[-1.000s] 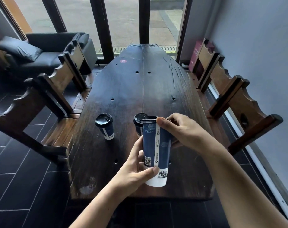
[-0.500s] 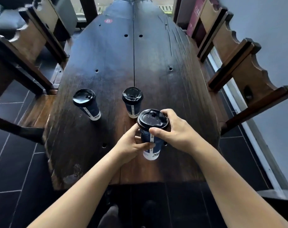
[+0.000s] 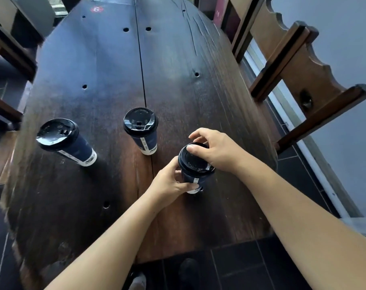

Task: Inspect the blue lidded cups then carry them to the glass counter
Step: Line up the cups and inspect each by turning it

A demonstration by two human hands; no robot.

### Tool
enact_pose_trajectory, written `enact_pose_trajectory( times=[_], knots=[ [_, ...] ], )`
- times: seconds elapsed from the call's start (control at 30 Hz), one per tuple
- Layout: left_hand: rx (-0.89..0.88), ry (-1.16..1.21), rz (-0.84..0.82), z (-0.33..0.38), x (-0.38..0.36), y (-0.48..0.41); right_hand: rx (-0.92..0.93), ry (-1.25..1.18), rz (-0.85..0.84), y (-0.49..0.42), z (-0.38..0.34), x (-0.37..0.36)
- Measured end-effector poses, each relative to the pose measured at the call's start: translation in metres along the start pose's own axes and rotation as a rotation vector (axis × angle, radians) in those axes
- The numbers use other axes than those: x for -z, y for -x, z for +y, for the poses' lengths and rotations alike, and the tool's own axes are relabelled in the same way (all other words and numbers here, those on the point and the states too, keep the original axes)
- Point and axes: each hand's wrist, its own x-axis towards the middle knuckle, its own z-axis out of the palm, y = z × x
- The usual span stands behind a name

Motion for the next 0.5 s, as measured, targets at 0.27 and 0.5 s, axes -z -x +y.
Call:
enact_pose_trajectory(
  times=[0.27,0.5],
  knots=[
    [0.012,-0.029,-0.002,-0.008,-0.004,0.004,0.062,0.196,-0.029,-0.011,-0.001,-0.016],
    [0.021,-0.08,0.008,-0.008,-0.007,0.01,0.044,0.477,-0.035,-0.011,-0.017,-0.038]
  ],
)
